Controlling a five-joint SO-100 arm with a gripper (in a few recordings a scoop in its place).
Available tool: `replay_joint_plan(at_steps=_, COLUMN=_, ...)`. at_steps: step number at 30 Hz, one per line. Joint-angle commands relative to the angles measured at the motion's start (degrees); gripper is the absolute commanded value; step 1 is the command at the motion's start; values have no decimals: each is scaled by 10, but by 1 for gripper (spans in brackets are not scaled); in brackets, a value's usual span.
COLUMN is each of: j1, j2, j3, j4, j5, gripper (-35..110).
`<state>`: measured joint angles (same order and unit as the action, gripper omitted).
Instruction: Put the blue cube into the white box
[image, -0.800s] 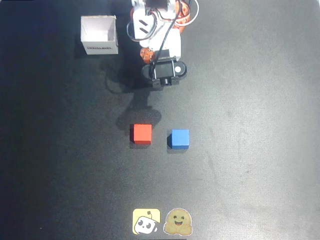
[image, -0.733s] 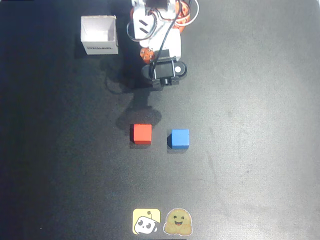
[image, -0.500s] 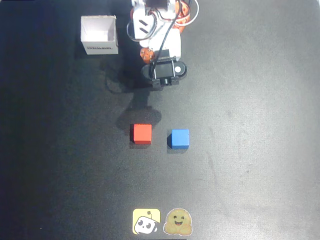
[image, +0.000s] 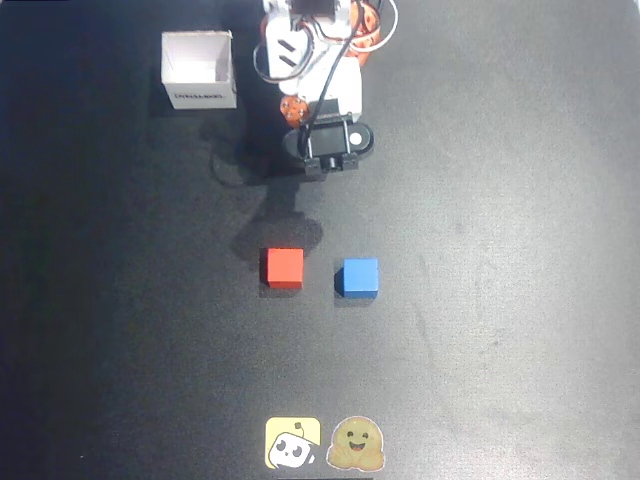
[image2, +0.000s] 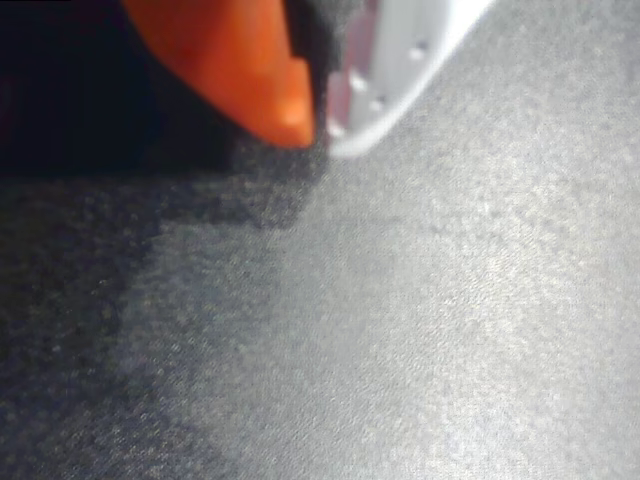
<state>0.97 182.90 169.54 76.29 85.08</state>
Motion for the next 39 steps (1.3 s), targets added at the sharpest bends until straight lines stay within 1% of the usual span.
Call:
replay_joint_plan(at_steps=1, j1=4, j2=3, j3=-3, j4=3, j5=3, gripper=0)
replay_joint_plan(at_steps=11, j1=6, j2=3, j3=-5, j4=-13, j5=4, gripper=0)
replay_joint_plan(at_steps=18, j1=7, j2=-28, j3=-61, j4=4, j5=4, gripper=0)
replay_joint_plan(at_steps=22, j1=8, j2=-137, j3=-141, j4=4, j5=4, gripper=0)
replay_joint_plan(at_steps=35, j1=1, j2=-614, j3=-497, j4=-11, j5=4, gripper=0)
replay_joint_plan(at_steps=39, j1=-5, j2=-735, j3=-594, j4=-11, j5=5, gripper=0)
